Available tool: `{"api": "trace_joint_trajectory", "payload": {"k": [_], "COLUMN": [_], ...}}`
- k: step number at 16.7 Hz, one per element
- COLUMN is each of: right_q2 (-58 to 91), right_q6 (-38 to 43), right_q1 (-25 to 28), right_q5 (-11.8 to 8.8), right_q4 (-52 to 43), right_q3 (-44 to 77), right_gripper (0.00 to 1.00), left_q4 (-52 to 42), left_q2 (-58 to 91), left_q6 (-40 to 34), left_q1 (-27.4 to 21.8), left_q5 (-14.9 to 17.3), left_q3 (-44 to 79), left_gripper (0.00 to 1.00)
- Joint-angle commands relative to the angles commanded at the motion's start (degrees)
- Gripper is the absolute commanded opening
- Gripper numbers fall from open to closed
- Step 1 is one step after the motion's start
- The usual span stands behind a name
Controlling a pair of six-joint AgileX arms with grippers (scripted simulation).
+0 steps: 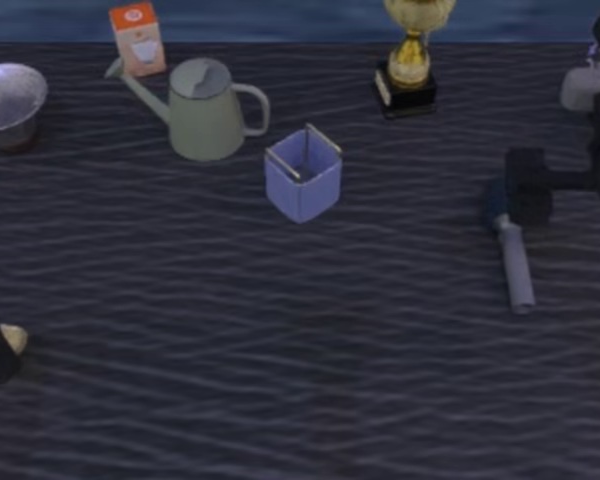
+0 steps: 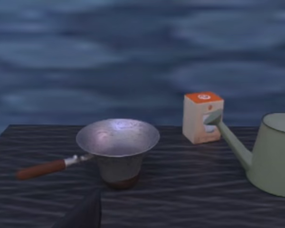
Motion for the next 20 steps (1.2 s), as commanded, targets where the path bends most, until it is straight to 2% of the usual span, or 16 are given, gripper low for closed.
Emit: {"api": "trace_joint_trajectory", "payload": {"k": [5,9,15,20], "right_q2": [17.00,21.06,21.41,26.69], "right_q6": [3.74,4.63,4.42,3.50], "right_q1": [3.46,4.28,3.95,3.10], "right_q5": [1.37,1.85,1.79,1.82], "right_q4": [-9.75,-12.51,-11.50,-0.31], "right_q3": [12.51,15.35,14.64,9.25], "right_gripper": [1.00,1.00,1.00,1.00], "left_q4": [0.00,0.00,0.00,0.00], "left_q2": [0.00,0.00,0.00,0.00], "left_q6": [0.00,0.00,0.00,0.00], "left_q1": [0.00,0.00,0.00,0.00], "left_q5": [0.00,0.00,0.00,0.00], "left_q3": [0.00,0.00,0.00,0.00], "left_gripper": [1.00,1.00,1.00,1.00]}}
